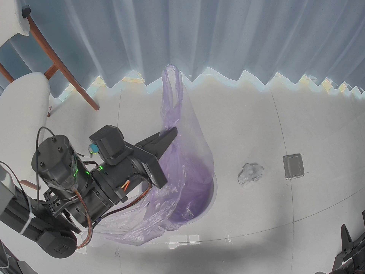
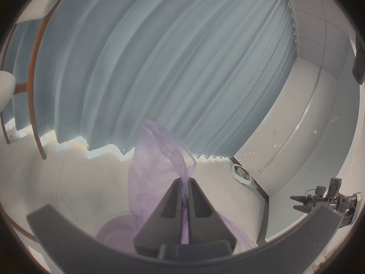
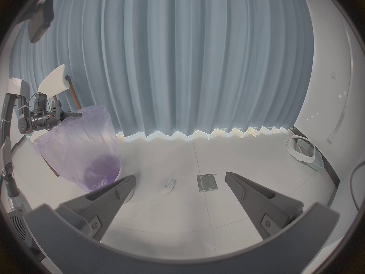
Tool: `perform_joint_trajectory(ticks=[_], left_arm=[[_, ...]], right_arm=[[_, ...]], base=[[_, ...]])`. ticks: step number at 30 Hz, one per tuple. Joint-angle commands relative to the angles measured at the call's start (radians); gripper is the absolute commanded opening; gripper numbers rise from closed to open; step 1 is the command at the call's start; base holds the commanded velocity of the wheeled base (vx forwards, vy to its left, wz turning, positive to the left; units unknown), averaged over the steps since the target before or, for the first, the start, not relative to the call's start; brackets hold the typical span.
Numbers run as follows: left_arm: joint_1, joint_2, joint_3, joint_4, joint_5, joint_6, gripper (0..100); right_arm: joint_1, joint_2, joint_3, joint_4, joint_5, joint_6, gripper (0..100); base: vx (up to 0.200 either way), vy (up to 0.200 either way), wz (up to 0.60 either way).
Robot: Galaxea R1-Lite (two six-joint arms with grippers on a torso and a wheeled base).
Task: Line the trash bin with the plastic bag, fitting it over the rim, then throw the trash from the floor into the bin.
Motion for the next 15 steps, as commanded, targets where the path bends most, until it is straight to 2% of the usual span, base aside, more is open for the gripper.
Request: perform_joint_trajectory(ticks=[1, 9, 15], left_arm=[[-0.011, 0.132, -0.001, -0.133, -0.001, -0.001, 0], [0.021, 0.112, 0.008, -0.123, -0.002, -0.003, 0], [0.013, 0.105, 0.03, -0.121, -0.012, -0.003, 0]], right_arm=[[0.0, -0.017, 0.018, -0.002, 0.001, 0.0, 100], [0.0, -0.017, 0.018, 0.0, 0.001, 0.0, 100], [0.0, -0.017, 0.018, -0.002, 0.001, 0.0, 100]], base=[[0.0, 0.0, 0.0], [0.0, 0.0, 0.0], [0.0, 0.0, 0.0]])
